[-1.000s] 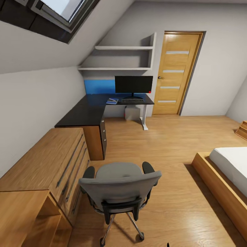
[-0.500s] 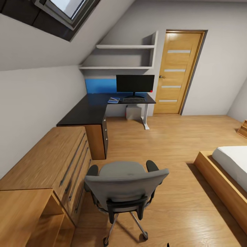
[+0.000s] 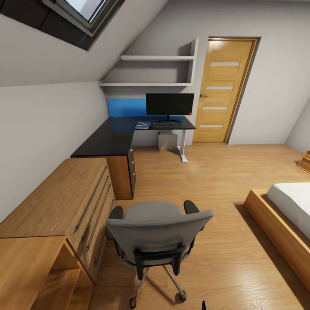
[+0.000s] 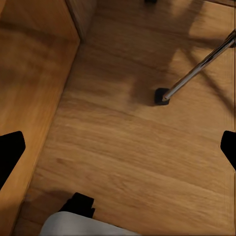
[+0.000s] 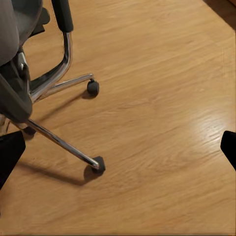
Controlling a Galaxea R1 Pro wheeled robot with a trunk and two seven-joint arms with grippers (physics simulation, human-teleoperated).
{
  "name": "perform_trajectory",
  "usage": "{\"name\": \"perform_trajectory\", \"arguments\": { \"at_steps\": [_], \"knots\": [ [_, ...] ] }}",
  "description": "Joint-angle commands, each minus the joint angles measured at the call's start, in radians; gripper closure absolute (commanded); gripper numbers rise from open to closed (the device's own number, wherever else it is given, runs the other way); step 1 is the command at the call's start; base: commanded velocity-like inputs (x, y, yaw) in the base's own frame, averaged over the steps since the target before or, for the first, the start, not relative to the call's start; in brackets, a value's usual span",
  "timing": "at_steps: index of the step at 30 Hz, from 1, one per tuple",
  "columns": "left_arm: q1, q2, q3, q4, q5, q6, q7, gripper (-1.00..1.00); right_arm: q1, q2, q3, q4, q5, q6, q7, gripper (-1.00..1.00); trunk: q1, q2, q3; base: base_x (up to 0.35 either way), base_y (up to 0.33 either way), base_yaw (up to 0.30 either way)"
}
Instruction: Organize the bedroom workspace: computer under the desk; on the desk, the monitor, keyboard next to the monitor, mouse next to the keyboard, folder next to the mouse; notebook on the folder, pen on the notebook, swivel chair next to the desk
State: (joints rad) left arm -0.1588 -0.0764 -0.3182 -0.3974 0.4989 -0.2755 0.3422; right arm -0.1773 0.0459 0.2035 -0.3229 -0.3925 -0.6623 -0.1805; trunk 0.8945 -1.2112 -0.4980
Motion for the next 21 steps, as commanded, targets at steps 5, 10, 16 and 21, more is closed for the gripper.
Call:
{"name": "perform_trajectory", "arguments": {
  "at_steps": [5, 10, 16, 21],
  "knots": [
    [-0.001, 0.000, -0.007, 0.000, 0.007, -0.005, 0.006, -1.00, -0.011, 0.009, 0.007, 0.001, -0.005, -0.004, -0.008, -1.00, 0.000, -0.001, -0.001, 0.000, 0.000, 0.000],
    [-0.001, 0.000, -0.006, 0.000, 0.007, -0.005, 0.006, -1.00, -0.012, 0.009, 0.007, 0.002, -0.005, -0.003, -0.008, -1.00, 0.000, -0.001, -0.001, 0.000, 0.000, 0.000],
    [-0.001, 0.000, -0.006, 0.000, 0.007, -0.005, 0.006, -1.00, -0.012, 0.011, 0.009, 0.003, -0.005, -0.003, -0.008, -1.00, 0.000, -0.001, -0.001, 0.000, 0.000, 0.001],
    [-0.001, 0.000, -0.007, 0.000, 0.007, -0.005, 0.006, -1.00, -0.013, 0.012, 0.008, 0.004, -0.005, -0.003, -0.009, -1.00, 0.000, -0.001, -0.001, 0.000, 0.000, 0.121]
  ]
}}
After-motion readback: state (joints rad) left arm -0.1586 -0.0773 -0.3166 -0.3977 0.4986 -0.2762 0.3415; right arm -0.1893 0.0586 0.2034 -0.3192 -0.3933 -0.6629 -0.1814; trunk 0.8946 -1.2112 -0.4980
